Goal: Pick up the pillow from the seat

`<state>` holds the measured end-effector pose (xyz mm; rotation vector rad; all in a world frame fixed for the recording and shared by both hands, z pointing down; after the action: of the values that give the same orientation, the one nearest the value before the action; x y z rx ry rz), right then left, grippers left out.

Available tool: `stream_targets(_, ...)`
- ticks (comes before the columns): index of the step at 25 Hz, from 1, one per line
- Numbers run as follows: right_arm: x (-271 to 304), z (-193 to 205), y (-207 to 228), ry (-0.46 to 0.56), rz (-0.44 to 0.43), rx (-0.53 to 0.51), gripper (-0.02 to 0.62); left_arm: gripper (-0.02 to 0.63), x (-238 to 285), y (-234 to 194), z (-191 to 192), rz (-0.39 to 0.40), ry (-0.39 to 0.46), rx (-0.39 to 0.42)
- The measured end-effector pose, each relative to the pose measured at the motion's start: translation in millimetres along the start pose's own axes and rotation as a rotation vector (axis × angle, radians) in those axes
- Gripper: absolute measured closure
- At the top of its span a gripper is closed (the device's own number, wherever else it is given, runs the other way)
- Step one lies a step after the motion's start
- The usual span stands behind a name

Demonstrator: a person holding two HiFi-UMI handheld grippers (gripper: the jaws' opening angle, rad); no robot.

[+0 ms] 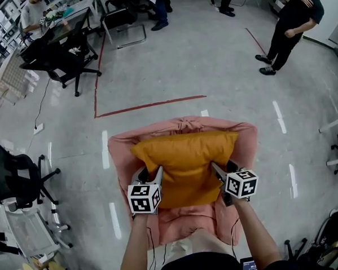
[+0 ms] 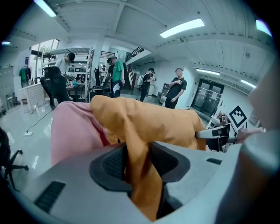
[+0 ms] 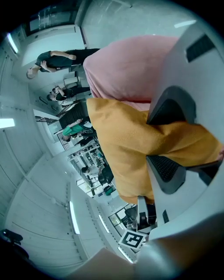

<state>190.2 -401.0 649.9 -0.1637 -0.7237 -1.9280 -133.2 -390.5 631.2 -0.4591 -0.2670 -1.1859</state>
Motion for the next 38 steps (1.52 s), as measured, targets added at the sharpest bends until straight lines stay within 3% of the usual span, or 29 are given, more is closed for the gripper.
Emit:
stream_targets(5, -3.7, 1.0, -4.5, -0.016, -0.013, 0.003, 0.43, 0.48, -6.0, 4.9, -0.8, 0.016, -0.014, -0.023)
stream_targets(11, -14.1, 5.2, -17.4, -0.017, -0.028, -0.002, 0.483, 0.506, -22.0, 7.3, 0.2, 0.032, 0.0, -0.038)
stream_targets(29, -64.8, 4.6, -46.0, 0.02, -0.007, -0.084, 0.486, 0.512, -72.6, 31.2, -1.8, 0.047, 0.058, -0.026)
stream_targets(38, -93.3, -8.1, -79.4, 0.086, -0.011, -0.141, 0.486, 0.512, -115.7, 34.3, -12.1, 0.052, 0.133, -0.052)
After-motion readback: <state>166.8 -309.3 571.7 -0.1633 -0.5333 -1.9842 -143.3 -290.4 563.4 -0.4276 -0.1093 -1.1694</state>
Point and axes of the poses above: the fingertips, and each gripper's own axes: x forward along the fingers, y to its right, z out of its underside, the point moved 10 cm from there along -x, backward along the fingers, and after that the axes turned 13 degrees about y, right-handed, at the moved point
